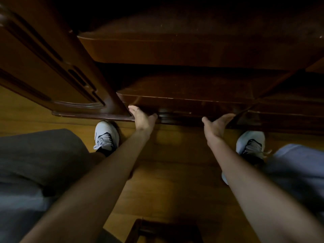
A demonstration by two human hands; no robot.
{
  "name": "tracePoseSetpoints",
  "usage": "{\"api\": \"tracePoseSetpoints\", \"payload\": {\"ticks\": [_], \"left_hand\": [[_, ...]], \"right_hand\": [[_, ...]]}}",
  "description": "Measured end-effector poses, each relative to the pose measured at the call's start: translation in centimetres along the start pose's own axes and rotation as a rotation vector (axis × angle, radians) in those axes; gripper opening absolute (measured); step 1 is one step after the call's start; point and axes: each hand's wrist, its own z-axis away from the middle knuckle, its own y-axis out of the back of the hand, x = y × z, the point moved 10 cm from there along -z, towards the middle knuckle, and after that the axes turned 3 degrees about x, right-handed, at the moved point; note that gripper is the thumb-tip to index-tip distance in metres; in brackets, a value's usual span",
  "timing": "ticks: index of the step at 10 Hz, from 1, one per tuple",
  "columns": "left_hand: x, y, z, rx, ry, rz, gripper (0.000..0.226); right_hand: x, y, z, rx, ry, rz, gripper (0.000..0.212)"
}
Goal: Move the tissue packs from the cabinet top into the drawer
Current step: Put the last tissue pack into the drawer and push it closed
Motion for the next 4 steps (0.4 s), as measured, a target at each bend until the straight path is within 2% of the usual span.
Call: {"api": "tracePoseSetpoints", "payload": {"ticks": [1, 2, 3, 4], "left_hand": [[-0.2, 0.9, 0.4, -0.083, 0.171, 0.068, 0.059], [2.1, 2.8, 0.8, -0.137, 0.233, 0.158, 0.014], [4.2, 4.4, 1.7, -0.192, 0.257, 0.379, 0.019], [5.9, 6.4, 3.7, -0.206, 0.198, 0.425, 0.020]], "right_hand": [[-0.5, 1.7, 0.3, -0.061, -0.030, 0.081, 0.101], [-2.2, 3.2, 1.5, -0.153, -0.107, 0.086, 0.083], [-4.8, 4.1, 3.1, -0.223, -0.149, -0.105, 0.052], [-8.2, 6.1, 5.4, -0.227, -0.079, -0.144, 0.015]]}}
